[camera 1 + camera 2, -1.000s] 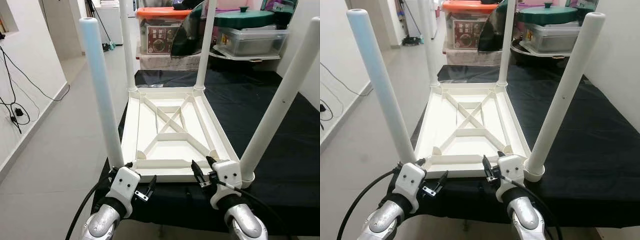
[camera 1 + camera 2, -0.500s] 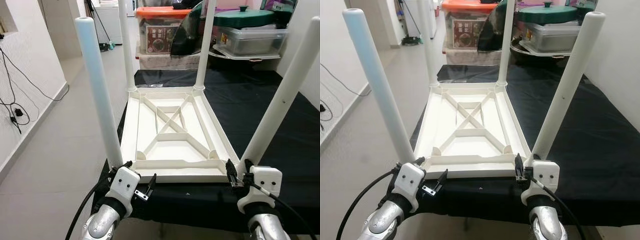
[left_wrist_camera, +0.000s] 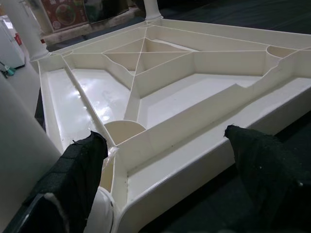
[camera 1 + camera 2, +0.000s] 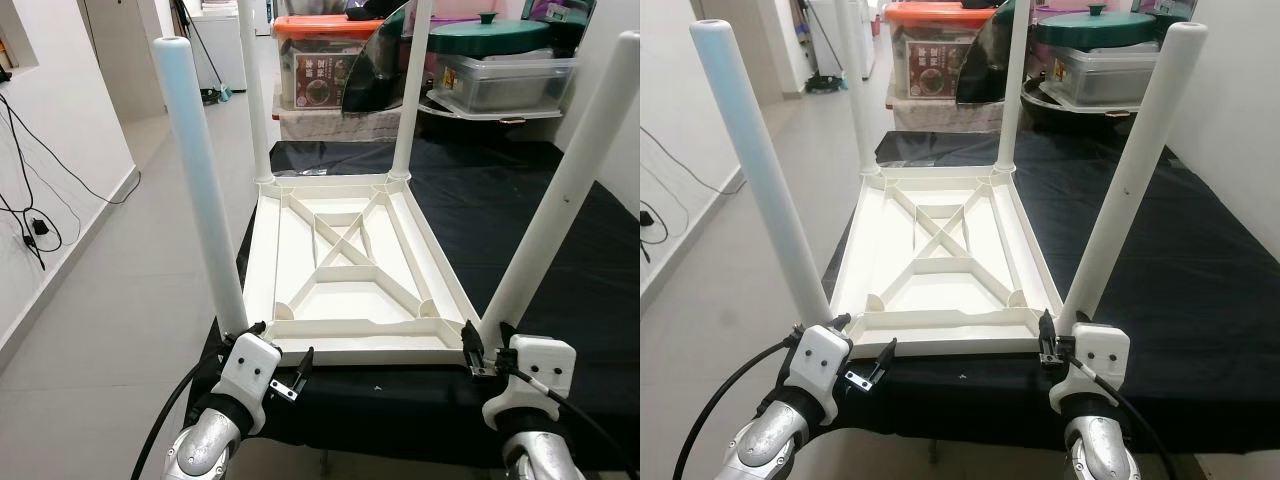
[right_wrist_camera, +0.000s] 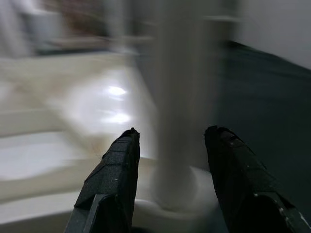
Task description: Building children table
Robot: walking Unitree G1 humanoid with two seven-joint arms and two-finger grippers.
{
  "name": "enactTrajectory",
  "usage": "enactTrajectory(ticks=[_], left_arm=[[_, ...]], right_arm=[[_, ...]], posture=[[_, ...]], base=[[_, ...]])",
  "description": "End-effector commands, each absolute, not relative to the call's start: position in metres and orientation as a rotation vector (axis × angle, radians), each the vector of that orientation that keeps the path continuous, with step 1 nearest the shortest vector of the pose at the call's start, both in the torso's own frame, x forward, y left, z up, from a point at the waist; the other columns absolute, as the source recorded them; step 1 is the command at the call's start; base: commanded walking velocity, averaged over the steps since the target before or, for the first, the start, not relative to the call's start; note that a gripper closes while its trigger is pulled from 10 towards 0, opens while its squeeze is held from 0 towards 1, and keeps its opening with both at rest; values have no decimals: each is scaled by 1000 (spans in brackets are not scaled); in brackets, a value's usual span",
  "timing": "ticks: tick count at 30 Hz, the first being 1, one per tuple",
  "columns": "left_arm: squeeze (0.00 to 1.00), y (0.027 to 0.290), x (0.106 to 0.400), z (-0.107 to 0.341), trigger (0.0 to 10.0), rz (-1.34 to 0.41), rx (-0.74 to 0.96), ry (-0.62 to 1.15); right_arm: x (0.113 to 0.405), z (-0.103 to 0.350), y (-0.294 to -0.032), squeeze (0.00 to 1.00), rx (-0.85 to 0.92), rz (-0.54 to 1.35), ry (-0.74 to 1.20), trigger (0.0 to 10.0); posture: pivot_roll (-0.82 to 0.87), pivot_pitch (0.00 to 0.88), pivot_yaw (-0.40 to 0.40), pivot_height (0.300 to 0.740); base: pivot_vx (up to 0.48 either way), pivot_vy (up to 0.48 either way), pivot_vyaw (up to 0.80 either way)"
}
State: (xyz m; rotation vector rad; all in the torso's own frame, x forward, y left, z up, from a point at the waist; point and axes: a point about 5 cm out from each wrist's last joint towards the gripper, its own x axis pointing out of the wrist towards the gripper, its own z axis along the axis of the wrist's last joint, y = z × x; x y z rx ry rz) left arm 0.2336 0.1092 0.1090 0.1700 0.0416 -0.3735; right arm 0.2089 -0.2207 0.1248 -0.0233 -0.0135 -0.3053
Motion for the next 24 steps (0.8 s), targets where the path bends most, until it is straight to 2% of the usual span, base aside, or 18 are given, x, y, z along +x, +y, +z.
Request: enactTrajectory(ticks=[1,10,16,24], left_arm=[[0,115,235,110,10000,-355,186,43],[0,114,235,109,10000,-361,196,52],[0,113,235,109,10000,-368,215,46],[0,112,235,108,10000,-377,228,43]], right_arm=[[203,118,-234,0,-21,-407,37,10000],[196,109,-250,0,-45,-505,87,10000],[209,118,-266,0,-69,-576,45,10000],[224,127,-275,0,-65,-617,7,10000]], posture=[[16,32,-2,740],[19,33,0,740],[18,32,-1,740],[22,24,-6,740]], base=[[0,0,0],[0,0,0],[0,0,0],[0,-357,0]])
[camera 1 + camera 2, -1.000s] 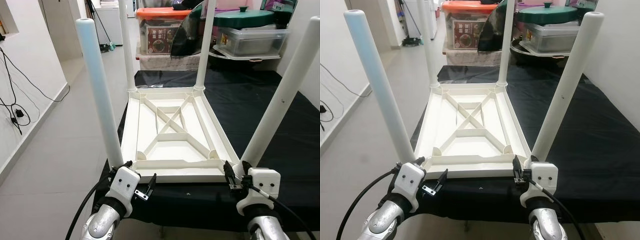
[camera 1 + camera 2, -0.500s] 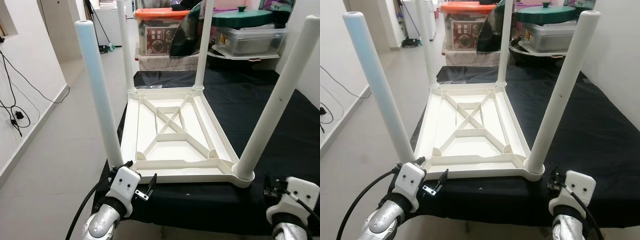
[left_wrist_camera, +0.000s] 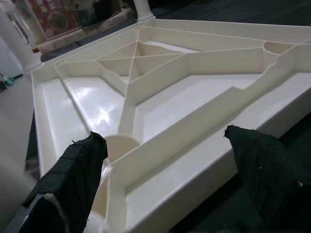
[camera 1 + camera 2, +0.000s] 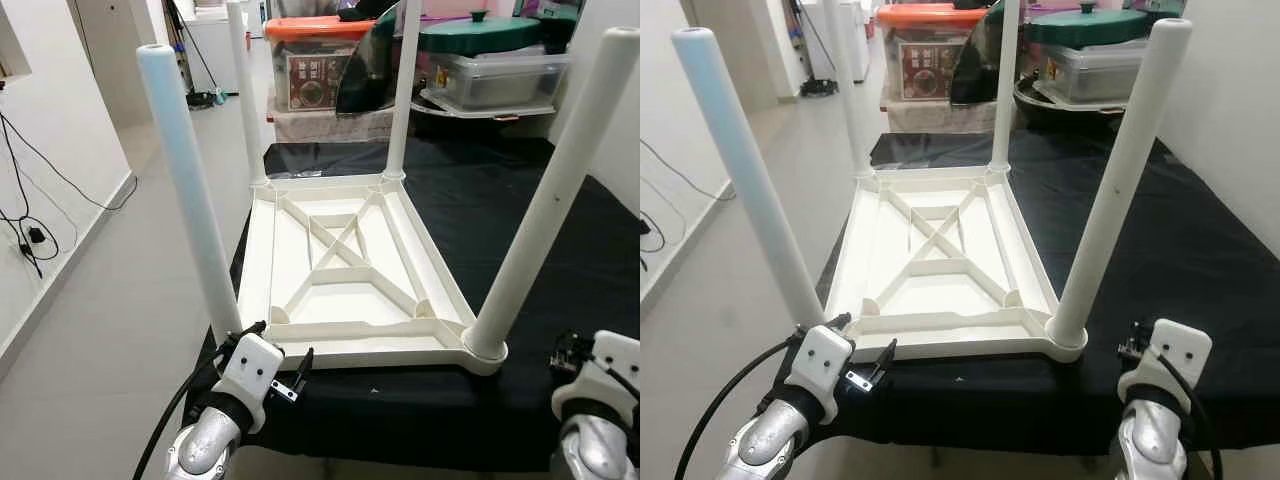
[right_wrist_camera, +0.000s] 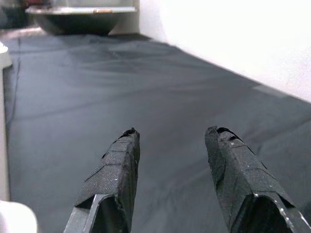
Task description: Building children table
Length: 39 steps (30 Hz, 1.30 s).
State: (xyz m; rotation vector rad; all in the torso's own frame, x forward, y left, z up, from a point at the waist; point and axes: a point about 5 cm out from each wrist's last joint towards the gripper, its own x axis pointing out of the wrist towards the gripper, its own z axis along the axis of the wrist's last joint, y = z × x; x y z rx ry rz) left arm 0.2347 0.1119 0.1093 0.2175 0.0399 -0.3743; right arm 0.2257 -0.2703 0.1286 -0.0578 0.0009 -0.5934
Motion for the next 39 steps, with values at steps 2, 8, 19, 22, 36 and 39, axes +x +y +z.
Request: enactTrajectory(ticks=[2,8,19,22,36,39], left_arm=[[0,112,234,108,10000,-379,226,43],[0,113,235,107,10000,-364,221,54],[0,114,235,105,10000,-357,209,59],[0,115,234,105,10000,-352,205,59],[0,119,235,107,10000,-345,204,61],[0,119,235,107,10000,-346,203,61]], right_arm=[[230,129,-272,0,-50,-595,-5,10000],[241,131,-254,0,-44,-482,-29,10000],[252,132,-225,0,107,-237,-53,10000],[251,132,-214,0,221,-76,-48,10000],[221,128,-220,20,118,341,42,10000],[218,126,-229,1000,82,332,47,10000]], posture=[[23,20,-7,740],[26,17,-7,740],[28,13,-11,740],[26,16,-12,740],[18,36,6,740],[17,36,6,740]], base=[[0,-437,0],[0,-218,0],[0,0,0],[0,0,0],[0,0,0],[0,0,0]])
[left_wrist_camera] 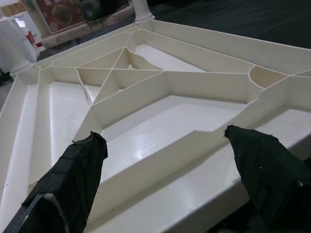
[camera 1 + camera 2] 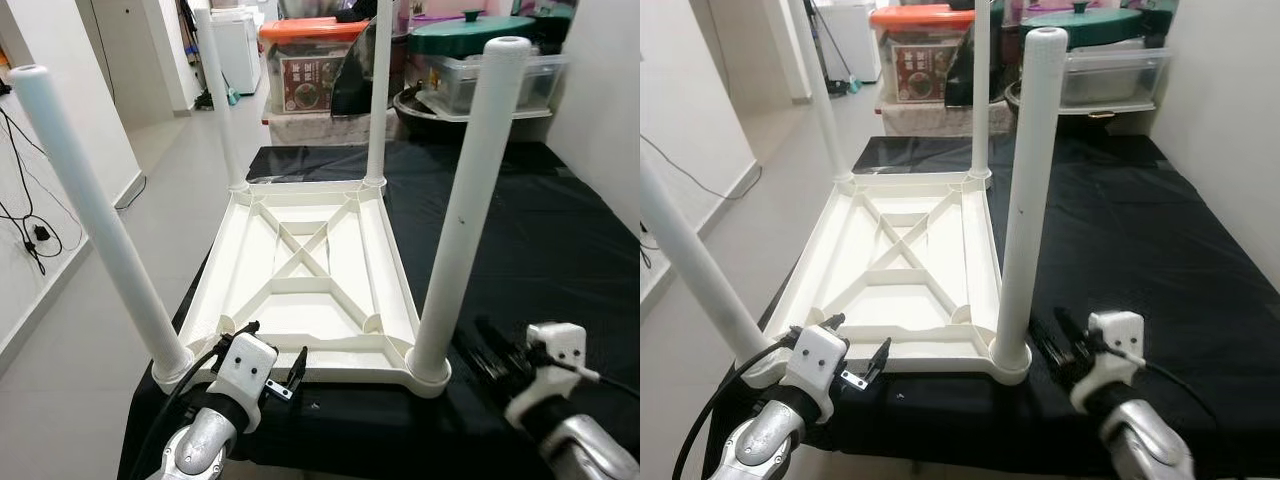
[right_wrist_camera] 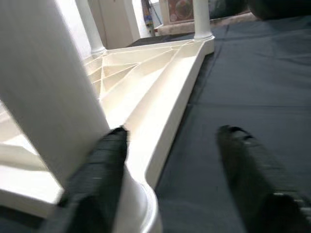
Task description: Building children table
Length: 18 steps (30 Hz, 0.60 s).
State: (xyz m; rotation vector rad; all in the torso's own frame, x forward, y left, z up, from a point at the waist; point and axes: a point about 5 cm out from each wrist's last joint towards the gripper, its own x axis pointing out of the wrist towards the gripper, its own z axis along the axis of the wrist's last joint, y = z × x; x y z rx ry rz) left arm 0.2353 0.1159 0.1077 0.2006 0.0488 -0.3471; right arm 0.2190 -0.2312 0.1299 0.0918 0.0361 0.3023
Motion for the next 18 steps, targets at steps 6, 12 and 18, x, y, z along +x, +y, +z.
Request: enactTrajectory(ticks=[6,12,18], left_arm=[[0,118,236,107,10000,-349,202,65],[0,118,236,106,10000,-354,199,69],[0,117,236,106,10000,-358,199,71]], right_arm=[[201,118,-244,1000,214,426,148,10000],[185,134,-248,0,277,582,137,10000],[183,140,-245,0,265,620,119,10000]], posture=[[9,40,13,740],[-1,44,22,740],[-1,43,25,740]], base=[[0,0,0],[0,0,0],[0,0,0]])
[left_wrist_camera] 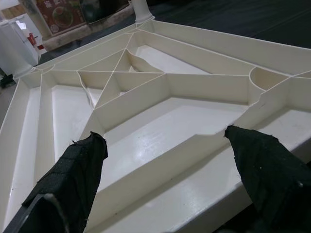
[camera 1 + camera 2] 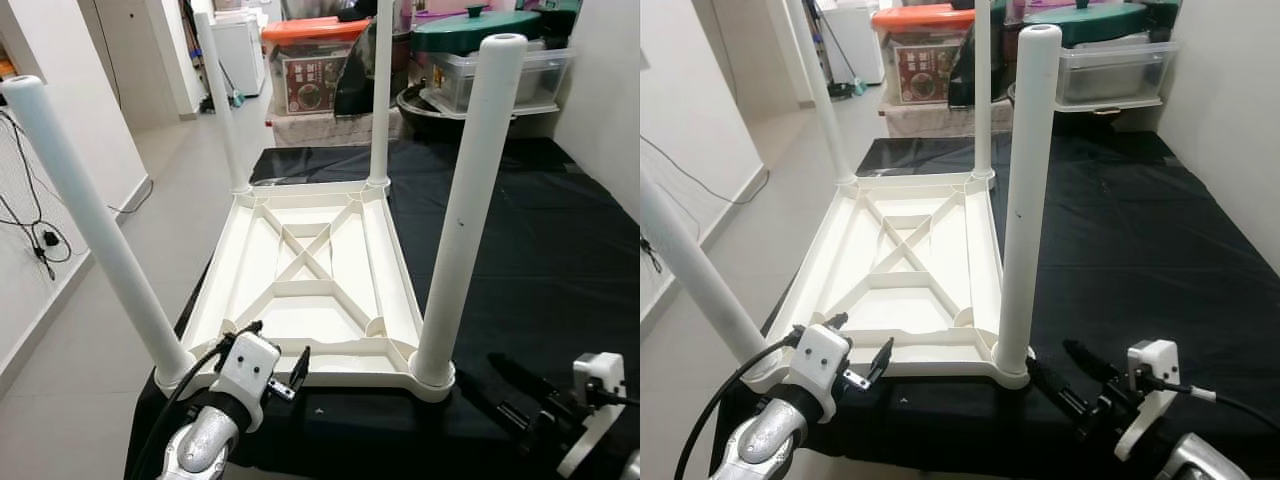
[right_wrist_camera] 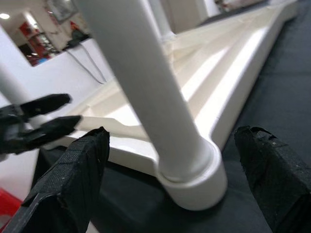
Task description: Building children table
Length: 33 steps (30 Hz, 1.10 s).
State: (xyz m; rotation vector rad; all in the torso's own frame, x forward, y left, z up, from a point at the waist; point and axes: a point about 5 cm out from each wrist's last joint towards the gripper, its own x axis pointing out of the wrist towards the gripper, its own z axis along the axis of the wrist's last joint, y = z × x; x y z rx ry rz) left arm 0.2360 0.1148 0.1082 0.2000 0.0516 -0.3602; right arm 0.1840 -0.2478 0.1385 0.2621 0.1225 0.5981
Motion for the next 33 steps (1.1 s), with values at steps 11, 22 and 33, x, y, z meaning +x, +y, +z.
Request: enactTrajectory(ticks=[11,22,33], left_arm=[[0,117,238,105,10000,-359,201,73],[0,118,238,105,10000,-359,202,76],[0,115,232,118,10000,-376,230,-13]], right_arm=[[218,172,-212,0,63,572,-73,10000],[225,183,-202,0,3,545,-90,10000],[234,181,-193,0,-18,117,-106,5412]], posture=[[5,41,21,740],[5,41,21,740],[6,33,25,740]], base=[[0,0,0],[0,0,0],[0,0,0]])
